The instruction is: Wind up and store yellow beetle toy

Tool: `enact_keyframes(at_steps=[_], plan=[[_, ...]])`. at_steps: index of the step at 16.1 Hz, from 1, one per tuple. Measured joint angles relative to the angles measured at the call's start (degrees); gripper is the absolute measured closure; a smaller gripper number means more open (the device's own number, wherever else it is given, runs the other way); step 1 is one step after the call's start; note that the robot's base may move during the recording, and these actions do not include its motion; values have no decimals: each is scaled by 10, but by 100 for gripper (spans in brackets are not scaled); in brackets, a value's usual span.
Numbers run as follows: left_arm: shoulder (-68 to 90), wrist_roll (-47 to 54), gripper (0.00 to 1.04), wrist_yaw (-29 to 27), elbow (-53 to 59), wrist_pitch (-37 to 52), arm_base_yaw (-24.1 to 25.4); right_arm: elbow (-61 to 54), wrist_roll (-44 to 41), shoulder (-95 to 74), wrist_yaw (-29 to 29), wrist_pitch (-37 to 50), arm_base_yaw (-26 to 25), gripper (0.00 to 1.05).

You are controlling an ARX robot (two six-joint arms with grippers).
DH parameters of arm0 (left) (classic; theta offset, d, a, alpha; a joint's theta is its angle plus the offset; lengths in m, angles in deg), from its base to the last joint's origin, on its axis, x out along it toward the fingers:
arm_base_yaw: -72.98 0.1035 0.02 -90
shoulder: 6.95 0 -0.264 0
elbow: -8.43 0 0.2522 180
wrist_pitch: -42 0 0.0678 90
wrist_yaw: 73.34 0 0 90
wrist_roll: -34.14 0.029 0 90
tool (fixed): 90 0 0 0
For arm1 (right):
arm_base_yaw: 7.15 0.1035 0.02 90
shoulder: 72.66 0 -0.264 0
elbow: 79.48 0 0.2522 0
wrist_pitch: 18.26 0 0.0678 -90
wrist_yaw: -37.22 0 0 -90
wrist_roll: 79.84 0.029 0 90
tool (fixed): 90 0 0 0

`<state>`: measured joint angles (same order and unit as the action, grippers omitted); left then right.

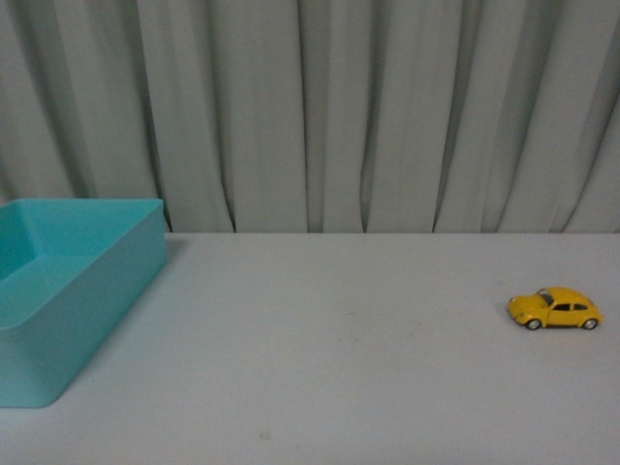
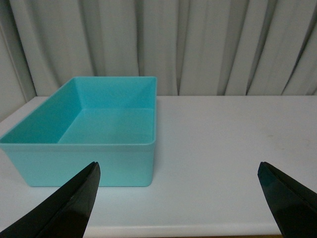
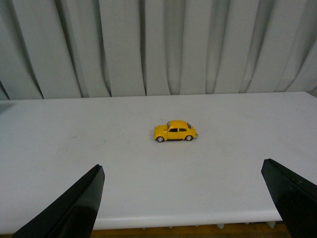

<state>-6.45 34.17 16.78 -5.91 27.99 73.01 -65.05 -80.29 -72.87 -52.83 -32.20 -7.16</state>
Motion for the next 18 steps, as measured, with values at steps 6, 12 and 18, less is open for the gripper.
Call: enact_keyframes(at_steps=[6, 12, 18], plan=[[0, 0, 7, -2, 0, 0, 0, 0, 0, 0, 0, 0, 0, 7], [0, 0, 7, -2, 0, 1, 0, 0, 0, 0, 0, 0, 0, 7], [0, 0, 7, -2, 0, 1, 0, 0, 0, 0, 0, 0, 0, 7]])
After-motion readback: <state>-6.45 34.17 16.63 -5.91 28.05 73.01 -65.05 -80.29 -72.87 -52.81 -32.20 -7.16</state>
